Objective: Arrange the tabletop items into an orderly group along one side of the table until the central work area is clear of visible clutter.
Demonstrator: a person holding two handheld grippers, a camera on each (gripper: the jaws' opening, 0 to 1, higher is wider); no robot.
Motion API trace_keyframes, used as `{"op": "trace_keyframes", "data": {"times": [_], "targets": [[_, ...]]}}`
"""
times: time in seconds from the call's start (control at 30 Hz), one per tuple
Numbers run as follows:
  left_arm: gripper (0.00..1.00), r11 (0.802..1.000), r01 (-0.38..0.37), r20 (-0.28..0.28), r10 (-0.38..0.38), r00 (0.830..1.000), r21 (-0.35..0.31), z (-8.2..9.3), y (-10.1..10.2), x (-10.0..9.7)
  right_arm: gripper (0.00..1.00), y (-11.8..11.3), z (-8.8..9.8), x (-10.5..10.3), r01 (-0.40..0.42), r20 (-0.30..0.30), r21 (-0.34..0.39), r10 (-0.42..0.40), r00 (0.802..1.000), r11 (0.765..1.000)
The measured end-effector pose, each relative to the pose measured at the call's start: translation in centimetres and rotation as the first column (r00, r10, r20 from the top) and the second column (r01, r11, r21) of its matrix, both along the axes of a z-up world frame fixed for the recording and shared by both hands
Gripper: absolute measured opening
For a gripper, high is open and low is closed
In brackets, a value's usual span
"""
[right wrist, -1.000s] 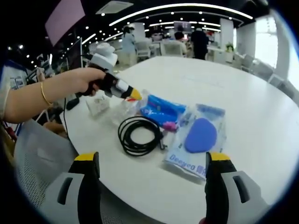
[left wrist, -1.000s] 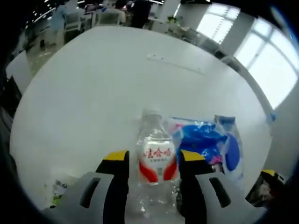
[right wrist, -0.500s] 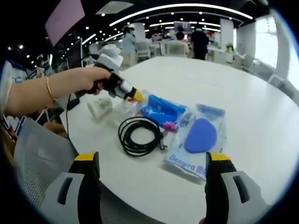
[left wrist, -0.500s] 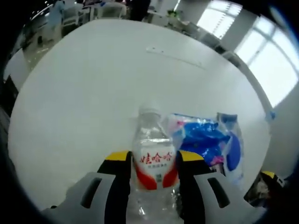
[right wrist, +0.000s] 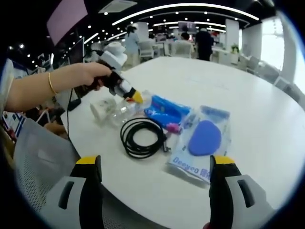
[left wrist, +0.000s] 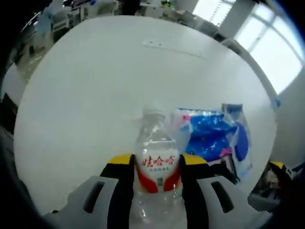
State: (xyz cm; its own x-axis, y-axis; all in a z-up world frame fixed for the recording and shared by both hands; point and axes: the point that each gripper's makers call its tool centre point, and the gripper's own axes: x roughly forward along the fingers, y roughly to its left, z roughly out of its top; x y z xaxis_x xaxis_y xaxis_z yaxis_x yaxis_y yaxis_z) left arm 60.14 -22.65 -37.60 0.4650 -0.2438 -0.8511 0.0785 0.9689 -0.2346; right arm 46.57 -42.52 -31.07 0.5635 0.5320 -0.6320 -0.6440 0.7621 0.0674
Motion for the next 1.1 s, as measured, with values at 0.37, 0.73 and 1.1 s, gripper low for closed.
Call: {"op": "trace_keyframes", "data": {"times": [0.37,0.73,1.1], "targets": [[0.39,0.992,0.062,-0.046,-0.057,0.997,0.112,-1.0,-0.3,0.2,0.93,0.0,-0.1,-0.1,-0.003,-0.002,-0.002,0.003,1.0,1.0],[0.39,0.992,0.058,-0.067,-0.05,0.996,0.112,-1.6,-0.1,0.2,0.92,0.0,-0.3,-0.2,-0.009,-0.008,-0.007,0.009,1.0,1.0],[0.38,0.994,0.055,-0.012,-0.054,0.998,0.092,-1.3,0.3,-0.9,0.92,0.3,-0.3,-0.4,-0.021,-0.011,-0.008,0.021,1.0,1.0]]}}
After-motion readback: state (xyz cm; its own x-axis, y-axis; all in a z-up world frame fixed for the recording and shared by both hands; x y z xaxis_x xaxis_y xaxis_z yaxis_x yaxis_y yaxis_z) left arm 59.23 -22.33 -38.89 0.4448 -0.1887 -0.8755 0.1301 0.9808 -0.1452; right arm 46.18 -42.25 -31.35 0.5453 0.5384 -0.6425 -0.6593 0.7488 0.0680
